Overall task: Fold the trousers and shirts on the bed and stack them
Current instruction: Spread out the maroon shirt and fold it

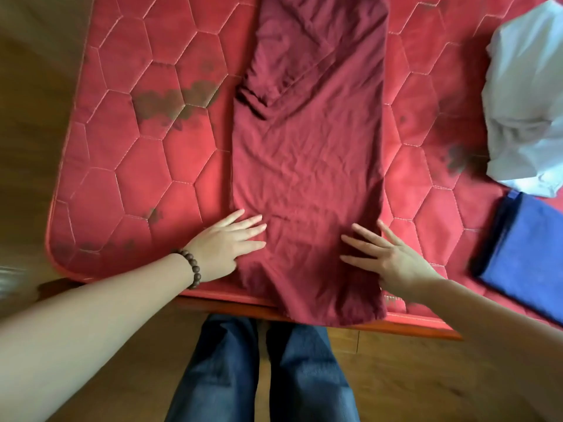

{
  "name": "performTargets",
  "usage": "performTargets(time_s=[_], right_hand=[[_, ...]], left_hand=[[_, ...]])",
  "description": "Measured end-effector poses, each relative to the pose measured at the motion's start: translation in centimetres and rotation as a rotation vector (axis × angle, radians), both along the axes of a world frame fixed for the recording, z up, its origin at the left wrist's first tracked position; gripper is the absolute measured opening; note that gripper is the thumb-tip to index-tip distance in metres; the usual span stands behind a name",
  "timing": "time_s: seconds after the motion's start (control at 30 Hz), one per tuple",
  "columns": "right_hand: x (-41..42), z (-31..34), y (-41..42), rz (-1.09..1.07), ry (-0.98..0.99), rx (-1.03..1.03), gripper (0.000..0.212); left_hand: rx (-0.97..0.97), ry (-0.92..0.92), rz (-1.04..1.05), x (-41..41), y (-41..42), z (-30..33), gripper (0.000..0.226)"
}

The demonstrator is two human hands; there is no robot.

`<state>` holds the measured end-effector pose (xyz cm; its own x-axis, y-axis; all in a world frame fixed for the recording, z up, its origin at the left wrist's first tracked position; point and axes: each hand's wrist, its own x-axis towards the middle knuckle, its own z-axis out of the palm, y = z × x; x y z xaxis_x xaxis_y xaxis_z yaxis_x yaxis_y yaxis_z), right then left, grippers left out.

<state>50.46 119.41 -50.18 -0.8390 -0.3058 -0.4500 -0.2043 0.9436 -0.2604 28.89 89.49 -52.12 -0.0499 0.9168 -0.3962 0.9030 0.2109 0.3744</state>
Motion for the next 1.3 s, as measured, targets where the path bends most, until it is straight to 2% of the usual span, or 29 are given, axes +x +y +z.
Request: performTargets(time_s=[0.03, 0.1, 0.17, 0.2, 0.27, 0.3, 0.33, 0.37, 0.4, 0.47, 0.53, 0.63, 0.8, 0.87, 0.93, 1.0, 1.07, 1.1, 1.13, 1.17, 1.2, 1.27, 1.3], right_hand=[[-1.1, 0.5, 0.3, -0.114, -0.079, -0.151, 0.076], [-3.9, 1.8, 1.9, -0.475, -0.234, -0.387, 0.057], [-7.6, 2.7, 4.0, -0.845, -0.232, -0.545, 0.025], [-9.4, 2.7, 4.8, -1.042, -0.214, -0.658, 0.019], [-12.4, 1.9, 6.0, -1.437, -0.204, -0.901, 0.021], [-13.5, 1.2, 6.3, -1.581, -0.233, -1.001, 0.015], [-14.2, 0.4, 6.5, -1.683, -0.287, -1.070, 0.013], [-14.5, -0.2, 6.5, -1.749, -0.333, -1.099, 0.022], [-14.5, -0.9, 6.5, -1.796, -0.350, -1.094, 0.030], [-14.0, -1.9, 6.4, -1.841, -0.281, -1.033, 0.033], [-12.9, -2.5, 5.8, -1.809, -0.217, -0.944, 0.023], [-10.2, -3.0, 3.8, -1.795, -0.204, -0.908, 0.014], [-4.9, -2.5, -0.6, -1.800, -0.299, -0.798, 0.022], [-3.3, -2.1, -2.1, -1.671, -0.337, -0.593, 0.028], [-2.7, -1.5, -3.2, -1.536, -0.266, -0.344, 0.025], [-3.1, -0.6, -3.6, -1.399, -0.083, -0.216, 0.051], [-4.4, -0.4, -3.0, -1.149, 0.023, -0.133, 0.072], [-5.3, -0.4, -2.6, -1.009, 0.050, -0.112, 0.067], [-6.2, -0.5, -2.2, -0.915, 0.088, -0.117, 0.050], [-7.0, -0.7, -1.9, -0.925, 0.143, -0.148, 0.025], [-7.8, -0.7, -1.5, -1.020, 0.174, -0.225, 0.007], [-9.1, -1.0, -0.6, -1.380, 0.200, -0.377, 0.037], [-9.5, -1.2, 0.0, -1.537, 0.181, -0.435, 0.043]], left_hand=[[-0.029, -0.155, 0.145, -0.5, 0.7, 0.5, 0.069], [0.015, -0.450, 0.593, -2.2, 2.9, 1.9, 0.050], [0.163, -0.752, 1.054, -5.4, 5.9, 2.6, 0.027], [0.197, -0.867, 1.212, -7.2, 7.3, 2.7, 0.025], [0.219, -1.044, 1.371, -10.4, 9.3, 2.1, 0.028], [0.193, -1.131, 1.415, -11.4, 9.8, 1.4, 0.037], [0.124, -1.151, 1.460, -12.0, 10.1, 0.6, 0.049], [0.049, -1.100, 1.494, -12.1, 10.1, -0.4, 0.056], [0.004, -0.959, 1.505, -11.9, 10.0, -1.5, 0.054], [-0.037, -0.674, 1.437, -10.9, 9.6, -2.5, 0.037], [-0.046, -0.583, 1.378, -9.6, 8.7, -2.4, 0.032], [-0.104, -0.573, 1.356, -7.3, 6.3, -1.7, 0.037], [-0.140, -0.692, 1.513, -1.9, 2.0, -0.1, 0.035], [-0.221, -0.764, 1.551, -0.1, 0.5, 0.5, 0.032], [-0.241, -0.695, 1.465, 0.8, -0.1, 0.8, 0.032], [-0.146, -0.530, 1.362, 0.9, 0.5, 0.9, 0.031], [-0.032, -0.406, 1.335, 0.5, 1.9, 1.1, 0.037], [0.005, -0.338, 1.332, 0.2, 2.8, 1.1, 0.042], [0.042, -0.277, 1.332, -0.2, 3.5, 1.1, 0.042], [0.085, -0.234, 1.332, -0.6, 4.1, 1.1, 0.037], [0.124, -0.209, 1.333, -1.0, 4.5, 1.0, 0.032], [0.167, -0.203, 1.371, -1.8, 4.7, 0.6, 0.028], [0.169, -0.213, 1.400, -2.0, 4.8, 0.4, 0.030]])
